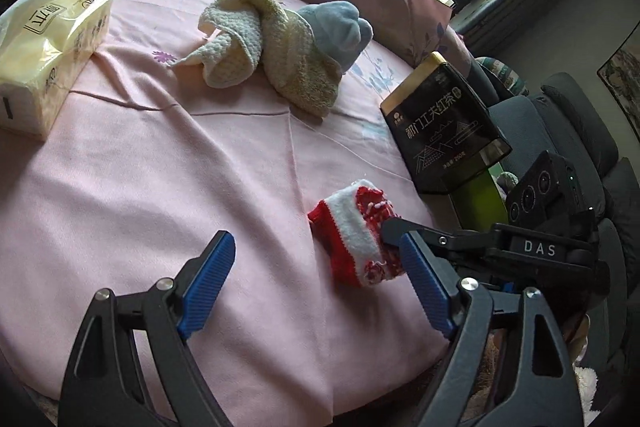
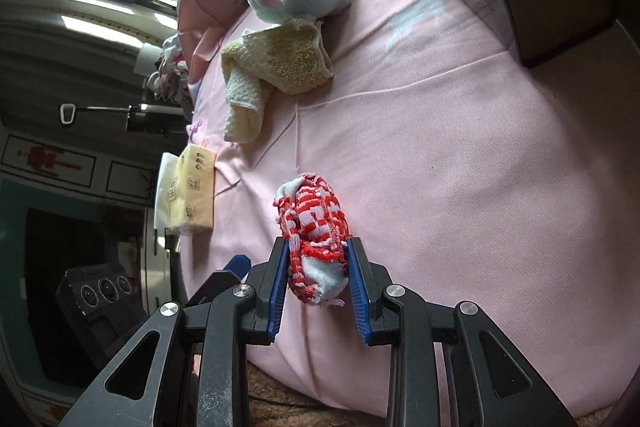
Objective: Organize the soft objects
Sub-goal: 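Grasp the red-white knit sock with the right gripper, then carry the red-white sock with the right gripper over the green box, then open the right gripper to drop the sock into the box, then move both tools back toward the cream towel on the bed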
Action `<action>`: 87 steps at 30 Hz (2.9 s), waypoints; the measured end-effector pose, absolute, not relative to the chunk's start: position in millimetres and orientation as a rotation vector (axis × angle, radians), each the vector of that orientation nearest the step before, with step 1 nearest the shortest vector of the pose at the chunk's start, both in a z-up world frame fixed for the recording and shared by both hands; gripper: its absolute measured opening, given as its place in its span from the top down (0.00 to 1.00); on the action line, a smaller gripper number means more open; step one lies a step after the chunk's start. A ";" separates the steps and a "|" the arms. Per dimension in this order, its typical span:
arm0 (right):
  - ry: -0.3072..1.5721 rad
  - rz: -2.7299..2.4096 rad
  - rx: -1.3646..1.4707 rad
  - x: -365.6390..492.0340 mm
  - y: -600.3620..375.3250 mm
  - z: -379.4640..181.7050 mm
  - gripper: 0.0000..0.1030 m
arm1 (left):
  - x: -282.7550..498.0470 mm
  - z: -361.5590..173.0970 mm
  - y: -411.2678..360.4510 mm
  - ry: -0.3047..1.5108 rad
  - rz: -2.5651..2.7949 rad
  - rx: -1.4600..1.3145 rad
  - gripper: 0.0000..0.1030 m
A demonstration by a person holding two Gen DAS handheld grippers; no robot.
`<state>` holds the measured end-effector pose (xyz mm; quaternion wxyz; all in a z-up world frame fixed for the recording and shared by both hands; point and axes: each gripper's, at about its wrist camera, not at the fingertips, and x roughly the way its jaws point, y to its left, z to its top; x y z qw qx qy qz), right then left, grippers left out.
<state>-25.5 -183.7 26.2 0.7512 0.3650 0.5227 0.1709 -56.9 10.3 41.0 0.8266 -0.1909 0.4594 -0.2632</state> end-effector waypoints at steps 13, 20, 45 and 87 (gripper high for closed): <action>1.062 0.402 0.858 -42.0 -207.3 35.0 0.71 | -63.4 56.4 -56.3 0.956 -0.714 -0.226 0.57; 0.854 0.371 0.860 -53.6 -246.3 85.2 0.71 | -55.9 103.8 -103.7 0.855 -0.805 -0.129 0.57; 0.479 0.101 1.012 -30.4 -431.9 107.3 0.70 | 13.2 147.3 -313.0 0.744 -0.942 0.101 0.60; 0.433 0.031 0.597 -25.9 -268.8 151.9 0.14 | 38.3 96.5 46.0 0.793 -0.132 -0.314 0.23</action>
